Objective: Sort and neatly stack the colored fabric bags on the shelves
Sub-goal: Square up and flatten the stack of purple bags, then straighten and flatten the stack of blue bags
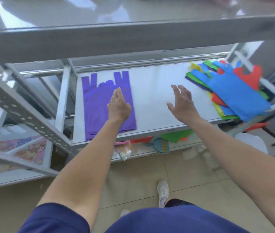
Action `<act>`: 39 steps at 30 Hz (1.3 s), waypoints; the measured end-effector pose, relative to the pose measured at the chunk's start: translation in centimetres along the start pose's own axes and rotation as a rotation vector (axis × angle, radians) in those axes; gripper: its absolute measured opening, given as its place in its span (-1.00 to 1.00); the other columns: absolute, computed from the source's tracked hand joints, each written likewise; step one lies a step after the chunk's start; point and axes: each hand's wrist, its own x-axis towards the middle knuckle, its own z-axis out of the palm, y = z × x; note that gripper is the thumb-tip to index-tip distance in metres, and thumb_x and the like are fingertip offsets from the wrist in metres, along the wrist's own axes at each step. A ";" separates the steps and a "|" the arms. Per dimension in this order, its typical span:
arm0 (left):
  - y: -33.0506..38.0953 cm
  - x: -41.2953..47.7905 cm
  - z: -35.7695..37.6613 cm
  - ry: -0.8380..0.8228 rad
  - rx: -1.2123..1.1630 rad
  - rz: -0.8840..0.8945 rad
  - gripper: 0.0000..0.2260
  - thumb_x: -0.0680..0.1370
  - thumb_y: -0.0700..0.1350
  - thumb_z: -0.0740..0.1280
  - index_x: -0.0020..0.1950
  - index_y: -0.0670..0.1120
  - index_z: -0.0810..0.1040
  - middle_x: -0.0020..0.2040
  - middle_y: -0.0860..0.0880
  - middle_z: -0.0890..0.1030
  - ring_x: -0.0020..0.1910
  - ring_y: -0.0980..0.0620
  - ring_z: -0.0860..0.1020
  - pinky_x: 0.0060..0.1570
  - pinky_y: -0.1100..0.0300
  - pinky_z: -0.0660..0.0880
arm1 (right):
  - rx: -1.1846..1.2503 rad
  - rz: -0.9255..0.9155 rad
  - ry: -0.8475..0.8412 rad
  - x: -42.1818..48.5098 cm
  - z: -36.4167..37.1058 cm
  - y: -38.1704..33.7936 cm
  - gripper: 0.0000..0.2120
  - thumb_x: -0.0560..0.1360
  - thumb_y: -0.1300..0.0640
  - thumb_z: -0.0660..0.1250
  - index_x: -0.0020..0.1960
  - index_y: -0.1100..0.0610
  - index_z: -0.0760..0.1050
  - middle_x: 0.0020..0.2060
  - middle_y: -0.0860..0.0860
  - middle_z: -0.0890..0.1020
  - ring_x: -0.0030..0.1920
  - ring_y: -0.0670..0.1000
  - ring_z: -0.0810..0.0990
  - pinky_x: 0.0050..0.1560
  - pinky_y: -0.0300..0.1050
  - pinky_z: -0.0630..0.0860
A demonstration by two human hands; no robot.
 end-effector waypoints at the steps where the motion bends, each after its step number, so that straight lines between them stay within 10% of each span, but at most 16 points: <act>1: 2.2 0.0 1.1 -0.027 -0.013 0.037 -0.28 0.63 -0.15 0.25 0.69 -0.15 -0.06 0.70 -0.09 0.02 0.67 -0.05 0.02 0.50 -0.20 0.19 | -0.043 0.014 0.023 0.0 -1.4 1.6 -0.31 0.60 0.06 0.35 0.64 0.08 0.13 0.57 0.18 0.20 0.56 0.23 0.15 0.48 0.19 0.29; 20: 37.6 -1.3 31.6 -0.285 -0.110 0.128 -0.39 0.56 -0.19 0.30 0.61 -0.15 0.23 0.61 -0.09 0.26 0.55 -0.13 0.31 0.46 -0.10 0.34 | 0.009 0.328 -0.178 9.4 -11.6 45.3 -0.28 0.53 0.19 0.38 0.60 0.30 0.17 0.46 0.33 0.38 0.47 0.33 0.33 0.50 0.17 0.24; 26: 42.5 0.8 35.2 -0.217 -0.191 -0.108 -0.69 0.49 -0.18 0.24 0.22 -0.10 0.54 0.21 -0.07 0.54 0.25 -0.10 0.48 0.27 -0.06 0.46 | 0.149 0.328 -0.154 14.5 -12.3 50.5 -0.30 0.53 0.23 0.36 0.61 0.21 0.17 0.48 0.28 0.33 0.44 0.29 0.39 0.45 0.07 0.31; 39: 46.0 3.1 36.7 -0.075 -0.517 -0.487 -0.67 0.55 -0.16 0.33 0.29 -0.17 0.40 0.11 -0.08 0.57 0.06 -0.11 0.55 -0.02 0.09 0.47 | 0.019 0.406 -0.227 16.9 -10.7 54.2 -0.27 0.52 -0.14 0.45 0.49 0.24 0.30 0.41 0.29 0.38 0.43 0.33 0.34 0.37 0.19 0.38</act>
